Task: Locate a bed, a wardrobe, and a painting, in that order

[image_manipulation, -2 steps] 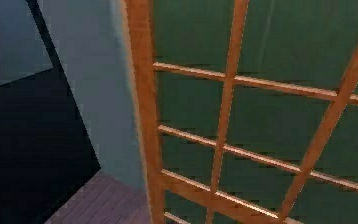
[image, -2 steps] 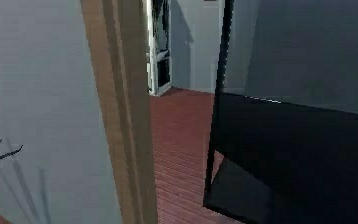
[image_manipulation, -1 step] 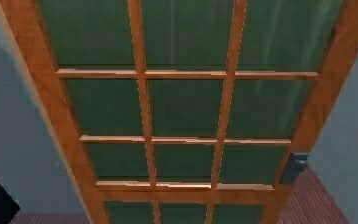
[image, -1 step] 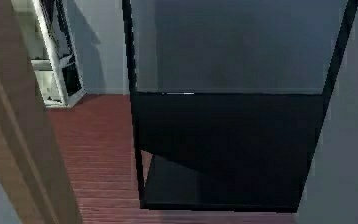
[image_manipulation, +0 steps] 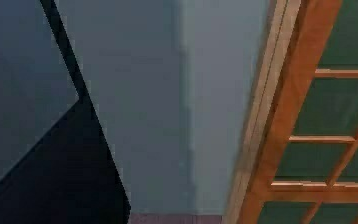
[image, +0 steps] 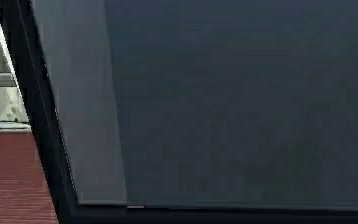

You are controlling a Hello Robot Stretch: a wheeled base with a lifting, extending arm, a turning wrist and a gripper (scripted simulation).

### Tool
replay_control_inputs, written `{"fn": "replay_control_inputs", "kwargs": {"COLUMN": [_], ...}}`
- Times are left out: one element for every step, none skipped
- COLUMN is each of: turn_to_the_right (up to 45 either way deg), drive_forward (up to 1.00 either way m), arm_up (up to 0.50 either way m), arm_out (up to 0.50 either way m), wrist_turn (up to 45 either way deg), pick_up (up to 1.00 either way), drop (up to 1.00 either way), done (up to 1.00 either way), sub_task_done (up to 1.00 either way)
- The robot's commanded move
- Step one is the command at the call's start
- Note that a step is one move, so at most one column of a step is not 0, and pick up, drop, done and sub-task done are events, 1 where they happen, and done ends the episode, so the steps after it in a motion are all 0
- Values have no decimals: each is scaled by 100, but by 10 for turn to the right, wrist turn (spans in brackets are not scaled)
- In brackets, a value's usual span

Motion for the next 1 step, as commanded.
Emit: {"fn": "replay_control_inputs", "kwargs": {"turn_to_the_right": [-450], "drive_forward": [0], "arm_up": [0], "arm_out": [0], "wrist_turn": [0], "pick_up": [0], "drop": [0], "done": [0], "sub_task_done": [0]}}
